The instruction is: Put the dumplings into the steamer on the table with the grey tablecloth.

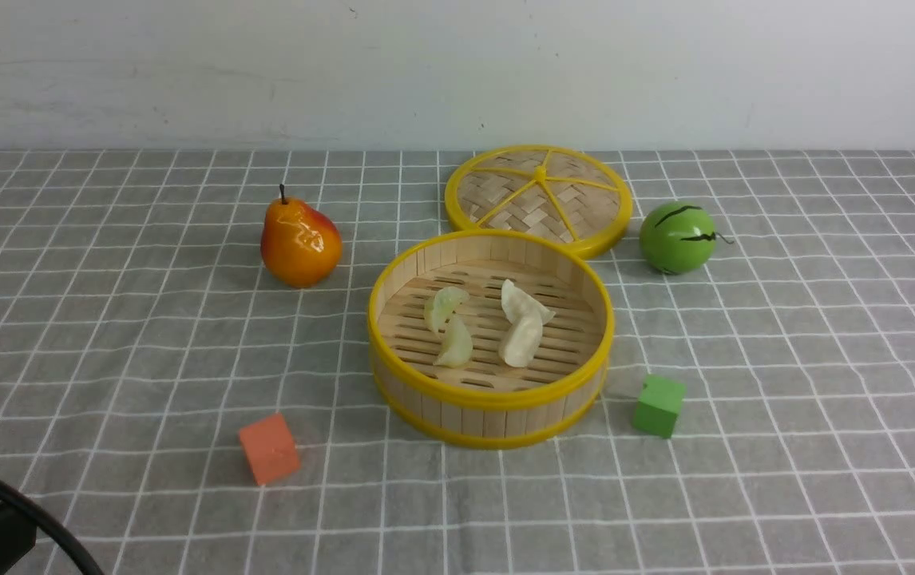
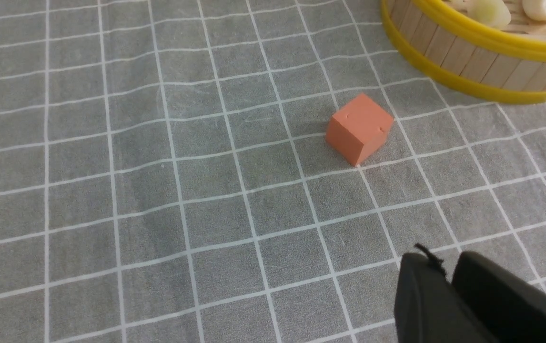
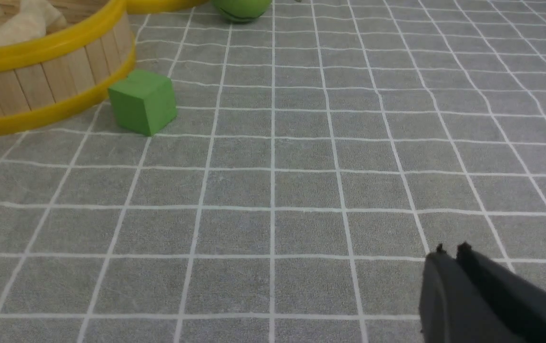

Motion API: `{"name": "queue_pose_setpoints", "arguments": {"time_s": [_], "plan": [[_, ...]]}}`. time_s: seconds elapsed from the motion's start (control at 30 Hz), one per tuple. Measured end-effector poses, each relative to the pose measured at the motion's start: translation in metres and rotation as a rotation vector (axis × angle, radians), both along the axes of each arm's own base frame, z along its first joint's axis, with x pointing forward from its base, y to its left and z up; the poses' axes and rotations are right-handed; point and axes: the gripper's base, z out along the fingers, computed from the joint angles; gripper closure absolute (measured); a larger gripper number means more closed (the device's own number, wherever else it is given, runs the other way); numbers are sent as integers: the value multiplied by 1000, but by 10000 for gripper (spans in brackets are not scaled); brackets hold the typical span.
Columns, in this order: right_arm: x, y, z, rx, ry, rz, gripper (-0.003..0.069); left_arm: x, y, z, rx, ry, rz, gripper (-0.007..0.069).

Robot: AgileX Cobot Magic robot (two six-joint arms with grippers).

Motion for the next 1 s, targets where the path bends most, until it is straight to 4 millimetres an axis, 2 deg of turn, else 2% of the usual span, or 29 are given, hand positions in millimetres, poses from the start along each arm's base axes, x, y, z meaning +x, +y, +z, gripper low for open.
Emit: {"name": "queue_pose_setpoints", "arguments": {"time_s": [0.57, 0.73, 0.87, 1.0], "plan": [[0, 0, 0, 0, 1, 0, 607, -3, 1, -2, 0, -18, -6, 527], [0, 0, 0, -2, 1, 0, 599, -28, 25, -4, 121, -232, 25, 523], [0, 0, 0, -7, 1, -1, 592, -51, 37, -14, 89, -488, 110, 523], [0, 0, 0, -7, 1, -1, 584, -49, 35, -32, 13, -616, 213, 547]]}}
